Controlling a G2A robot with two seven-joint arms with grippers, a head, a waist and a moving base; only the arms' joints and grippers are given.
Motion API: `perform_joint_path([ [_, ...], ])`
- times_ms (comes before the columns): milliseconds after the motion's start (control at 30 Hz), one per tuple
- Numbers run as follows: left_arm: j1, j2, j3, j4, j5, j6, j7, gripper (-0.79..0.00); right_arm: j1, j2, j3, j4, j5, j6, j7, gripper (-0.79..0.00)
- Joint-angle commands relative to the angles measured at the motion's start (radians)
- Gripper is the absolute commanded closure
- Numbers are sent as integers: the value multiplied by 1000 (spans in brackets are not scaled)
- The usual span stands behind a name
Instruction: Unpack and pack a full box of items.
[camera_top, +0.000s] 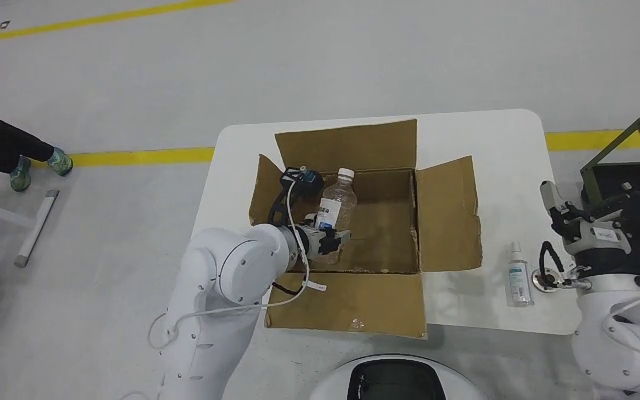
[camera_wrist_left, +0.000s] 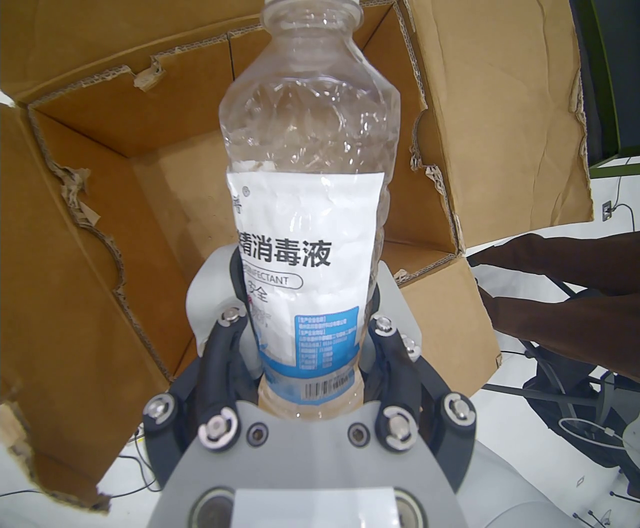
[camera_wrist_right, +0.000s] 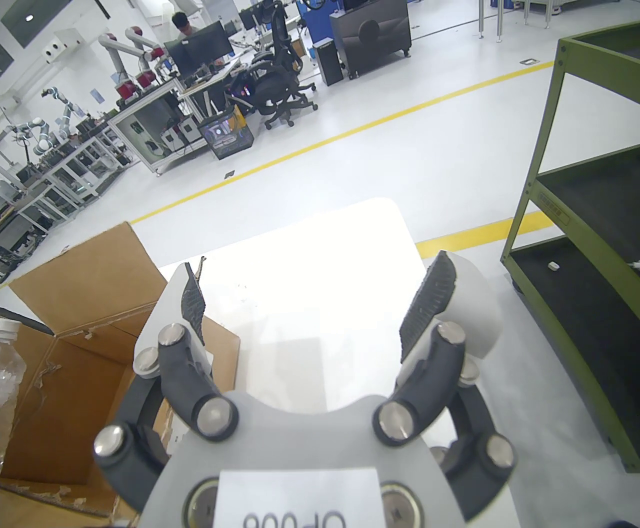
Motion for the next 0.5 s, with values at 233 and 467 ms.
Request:
perform_joint_path([
  [233, -24, -6, 69, 82, 45, -26, 103, 0, 6, -3, -4, 2, -10, 1, 2, -785],
  [467, -88, -20, 146, 239, 105, 56, 80, 0, 4, -7, -3, 1, -10, 8, -2, -785],
])
